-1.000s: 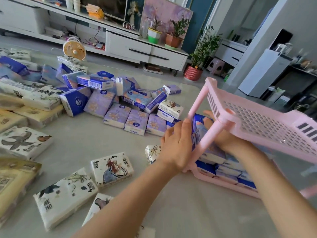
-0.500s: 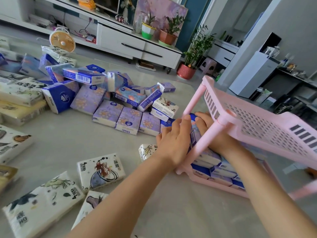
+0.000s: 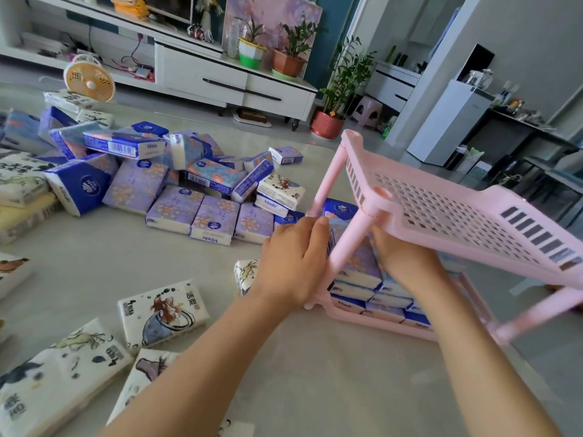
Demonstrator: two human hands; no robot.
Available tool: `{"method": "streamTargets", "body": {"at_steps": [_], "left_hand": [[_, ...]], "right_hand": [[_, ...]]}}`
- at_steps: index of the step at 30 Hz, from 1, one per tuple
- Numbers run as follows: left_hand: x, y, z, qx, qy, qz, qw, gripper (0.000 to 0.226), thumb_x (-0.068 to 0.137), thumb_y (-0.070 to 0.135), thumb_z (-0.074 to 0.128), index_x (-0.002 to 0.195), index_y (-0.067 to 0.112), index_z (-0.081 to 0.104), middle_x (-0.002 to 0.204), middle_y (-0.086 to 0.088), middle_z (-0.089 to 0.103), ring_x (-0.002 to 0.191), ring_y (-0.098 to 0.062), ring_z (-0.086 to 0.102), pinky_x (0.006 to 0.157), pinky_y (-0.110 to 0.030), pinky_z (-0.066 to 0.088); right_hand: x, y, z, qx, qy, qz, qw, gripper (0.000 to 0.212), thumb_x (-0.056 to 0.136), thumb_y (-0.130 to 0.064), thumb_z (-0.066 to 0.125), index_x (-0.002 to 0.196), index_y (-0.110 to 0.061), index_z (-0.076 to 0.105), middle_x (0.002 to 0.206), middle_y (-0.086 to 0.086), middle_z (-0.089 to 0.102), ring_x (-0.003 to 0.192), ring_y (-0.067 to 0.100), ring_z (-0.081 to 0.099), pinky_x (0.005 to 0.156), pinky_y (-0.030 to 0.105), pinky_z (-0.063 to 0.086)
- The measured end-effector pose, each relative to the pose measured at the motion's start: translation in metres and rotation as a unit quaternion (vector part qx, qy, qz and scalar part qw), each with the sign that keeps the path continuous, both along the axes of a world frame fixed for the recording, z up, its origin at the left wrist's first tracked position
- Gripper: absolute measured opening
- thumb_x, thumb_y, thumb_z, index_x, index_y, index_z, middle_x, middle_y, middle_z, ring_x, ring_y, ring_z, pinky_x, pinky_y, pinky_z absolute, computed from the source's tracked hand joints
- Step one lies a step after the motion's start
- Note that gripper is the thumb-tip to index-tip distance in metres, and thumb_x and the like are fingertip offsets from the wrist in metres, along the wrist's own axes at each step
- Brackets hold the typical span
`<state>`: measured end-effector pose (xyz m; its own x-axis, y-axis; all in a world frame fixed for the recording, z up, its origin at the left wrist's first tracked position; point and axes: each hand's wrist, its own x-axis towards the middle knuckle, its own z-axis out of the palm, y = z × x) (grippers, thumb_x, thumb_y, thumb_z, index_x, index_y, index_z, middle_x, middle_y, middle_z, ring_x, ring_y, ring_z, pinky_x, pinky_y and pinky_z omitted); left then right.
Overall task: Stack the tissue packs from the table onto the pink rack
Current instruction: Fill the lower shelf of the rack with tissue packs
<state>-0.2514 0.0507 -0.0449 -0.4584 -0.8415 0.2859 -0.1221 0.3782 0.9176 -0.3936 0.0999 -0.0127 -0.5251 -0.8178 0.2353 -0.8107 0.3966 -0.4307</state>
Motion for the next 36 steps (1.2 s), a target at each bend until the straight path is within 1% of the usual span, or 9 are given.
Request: {"method": "streamTargets", "body": {"at_steps": [4, 8, 14, 19, 23, 26, 30, 33, 36], "left_hand": [[0.0, 0.006, 0.002, 0.035, 0.045, -0.005, 0.998, 0.048, 0.1, 0.035, 0.028, 0.07, 0.008, 0.054, 0.065, -0.004, 0.058, 0.068, -0.022, 0.051, 0.064, -0.03, 0.04], [0.0, 0.013, 0.006, 0.063, 0.064, -0.015, 0.996, 0.043, 0.099, 0.032, 0.031, 0.06, 0.017, 0.038, 0.048, 0.008, 0.048, 0.047, -0.004, 0.04, 0.046, -0.015, 0.03], [0.0, 0.013, 0.007, 0.074, 0.065, -0.017, 0.995, 0.038, 0.099, 0.032, 0.032, 0.07, 0.012, 0.047, 0.051, 0.01, 0.051, 0.047, 0.001, 0.044, 0.046, -0.01, 0.033], [0.001, 0.009, 0.004, 0.072, 0.069, -0.013, 0.995, 0.04, 0.1, 0.036, 0.03, 0.066, 0.026, 0.048, 0.064, 0.01, 0.052, 0.063, -0.006, 0.047, 0.062, -0.026, 0.035], [0.0, 0.007, 0.001, 0.079, 0.066, -0.012, 0.995, 0.042, 0.1, 0.039, 0.029, 0.083, 0.017, 0.06, 0.081, 0.005, 0.063, 0.077, -0.009, 0.056, 0.069, -0.02, 0.042], [0.0, 0.006, 0.001, 0.083, 0.061, -0.007, 0.995, 0.043, 0.1, 0.038, 0.029, 0.09, 0.013, 0.064, 0.088, 0.004, 0.066, 0.083, -0.009, 0.059, 0.067, -0.011, 0.042], [0.008, -0.004, 0.012, 0.066, 0.07, 0.07, 0.993, 0.032, 0.097, 0.024, 0.038, 0.096, 0.007, 0.065, 0.094, -0.007, 0.068, 0.081, -0.012, 0.056, 0.068, -0.012, 0.041], [0.024, -0.015, 0.026, 0.061, 0.092, 0.136, 0.985, 0.025, 0.093, 0.013, 0.042, 0.099, 0.007, 0.065, 0.083, 0.003, 0.063, 0.069, -0.006, 0.051, 0.056, -0.004, 0.038], [0.044, -0.027, 0.035, 0.044, 0.078, 0.201, 0.976, 0.022, 0.091, 0.009, 0.044, 0.099, 0.006, 0.064, 0.078, 0.005, 0.061, 0.065, -0.006, 0.05, 0.053, -0.007, 0.037]], "right_hand": [[0.004, 0.038, -0.005, -0.155, 0.075, -0.01, 0.985, 0.023, 0.095, -0.011, 0.041, 0.102, 0.001, 0.059, 0.103, 0.022, 0.063, 0.098, 0.027, 0.057, 0.078, 0.02, 0.029], [0.006, 0.058, -0.024, -0.183, -0.036, -0.052, 0.981, 0.027, 0.095, -0.006, 0.042, 0.114, -0.006, 0.061, 0.118, 0.009, 0.063, 0.11, 0.023, 0.055, 0.082, 0.015, 0.03], [0.014, 0.066, -0.035, -0.193, -0.034, -0.07, 0.978, 0.033, 0.092, -0.003, 0.044, 0.121, -0.009, 0.058, 0.122, 0.007, 0.06, 0.113, 0.022, 0.053, 0.099, 0.028, 0.035], [0.013, 0.063, -0.035, -0.197, -0.037, -0.066, 0.977, 0.033, 0.09, -0.003, 0.046, 0.12, -0.007, 0.059, 0.118, 0.01, 0.061, 0.107, 0.023, 0.055, 0.089, 0.021, 0.034], [0.013, 0.065, -0.034, -0.181, -0.037, -0.059, 0.981, 0.031, 0.091, -0.007, 0.046, 0.12, -0.01, 0.058, 0.115, 0.011, 0.062, 0.098, 0.021, 0.056, 0.084, 0.02, 0.034], [0.016, 0.069, -0.028, -0.199, -0.023, -0.071, 0.977, 0.028, 0.091, -0.013, 0.046, 0.114, -0.008, 0.06, 0.11, 0.01, 0.063, 0.092, 0.019, 0.055, 0.076, 0.014, 0.031], [0.039, 0.083, -0.004, -0.202, -0.031, -0.084, 0.975, 0.019, 0.086, -0.013, 0.048, 0.079, -0.008, 0.065, 0.077, 0.007, 0.068, 0.078, 0.028, 0.06, 0.069, 0.031, 0.041], [0.074, 0.088, 0.01, -0.099, -0.105, 0.008, 0.99, 0.018, 0.082, -0.011, 0.055, 0.066, -0.013, 0.062, 0.062, 0.002, 0.064, 0.063, 0.017, 0.057, 0.064, 0.033, 0.042], [0.107, 0.075, 0.016, -0.052, -0.212, 0.13, 0.967, 0.018, 0.084, -0.013, 0.055, 0.068, -0.013, 0.064, 0.063, 0.001, 0.064, 0.055, 0.01, 0.054, 0.055, 0.026, 0.042]]}}
